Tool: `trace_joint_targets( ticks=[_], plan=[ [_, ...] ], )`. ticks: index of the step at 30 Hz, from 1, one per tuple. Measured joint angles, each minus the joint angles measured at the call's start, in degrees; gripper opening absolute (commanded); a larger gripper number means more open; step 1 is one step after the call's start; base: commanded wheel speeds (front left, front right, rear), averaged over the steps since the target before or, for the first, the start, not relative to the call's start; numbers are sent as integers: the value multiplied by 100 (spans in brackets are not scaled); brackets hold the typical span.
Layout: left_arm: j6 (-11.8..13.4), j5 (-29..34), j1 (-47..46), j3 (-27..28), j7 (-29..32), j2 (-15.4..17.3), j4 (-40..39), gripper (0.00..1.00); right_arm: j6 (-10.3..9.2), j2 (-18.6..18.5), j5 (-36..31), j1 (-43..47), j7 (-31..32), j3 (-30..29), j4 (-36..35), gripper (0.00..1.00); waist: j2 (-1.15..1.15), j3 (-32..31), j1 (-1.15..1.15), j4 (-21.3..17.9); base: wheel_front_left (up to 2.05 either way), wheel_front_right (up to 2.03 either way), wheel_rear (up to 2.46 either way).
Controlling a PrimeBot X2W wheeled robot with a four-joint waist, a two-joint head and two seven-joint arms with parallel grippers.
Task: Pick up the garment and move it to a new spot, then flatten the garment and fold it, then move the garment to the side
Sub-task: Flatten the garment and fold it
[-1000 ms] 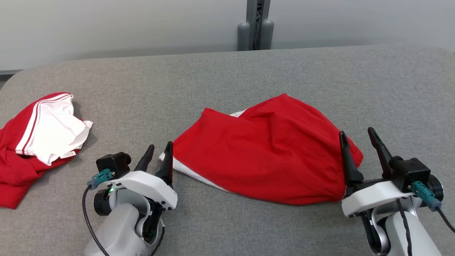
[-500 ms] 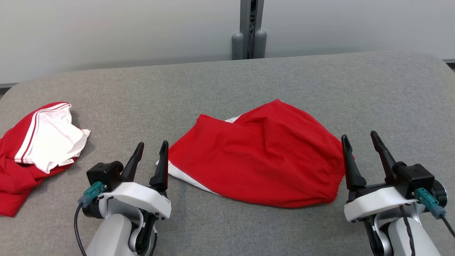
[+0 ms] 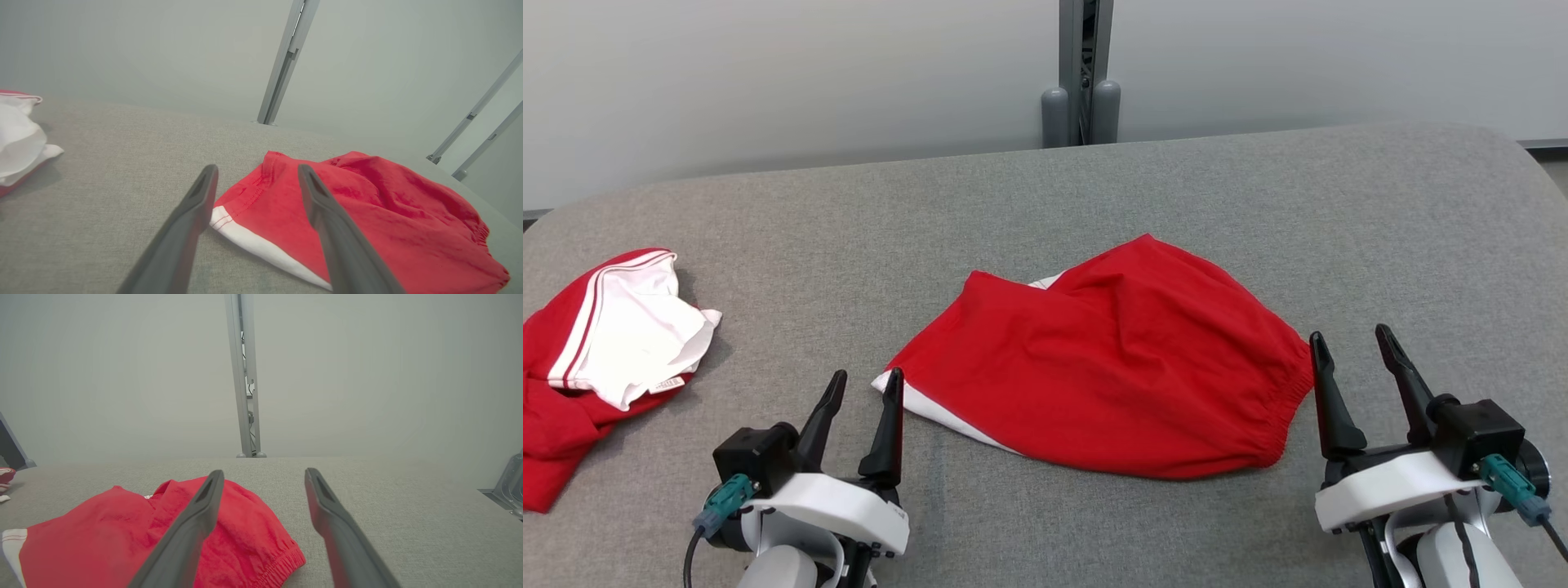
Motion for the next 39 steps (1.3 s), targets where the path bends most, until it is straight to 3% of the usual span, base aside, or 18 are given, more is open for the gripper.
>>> trace_joint_targets(
  ticks=[11, 18, 27, 36, 37, 38, 39],
  plan=[
    [-3, -58, 25, -67, -1, -1, -25, 100, 0, -363, 383, 518, 0, 827, 67, 100, 0, 111, 0, -49, 0, 0, 0],
    [-12, -65, -75, -82, 0, -1, 7, 100, 0, -586, 728, 631, 0, 1349, 610, 100, 0, 228, 0, -63, 0, 0, 0],
    [-19, -42, -188, -114, 0, -2, 44, 100, 0, -783, 671, 215, 0, 1933, 1357, 100, 0, 360, 0, 40, 0, 0, 0],
    [-20, 49, -258, -100, 0, -2, 15, 100, 1, -859, 587, -199, -1, 2293, 1426, 100, 0, 478, -1, 248, 0, 0, 0],
    [-20, 57, -259, -88, -1, -1, 14, 100, 0, -875, 619, -223, 0, 2326, 1388, 74, 0, 495, 0, 262, 0, 0, 0],
    [-20, 69, -262, -78, 0, -2, 14, 100, 0, -894, 661, -243, -1, 2339, 1311, 40, 0, 510, 0, 274, 0, 0, 0],
    [-20, 85, -265, -75, 0, -1, 14, 100, 0, -915, 713, -265, -1, 2347, 1228, 0, 0, 522, 0, 284, 0, 0, 0]
  ],
)
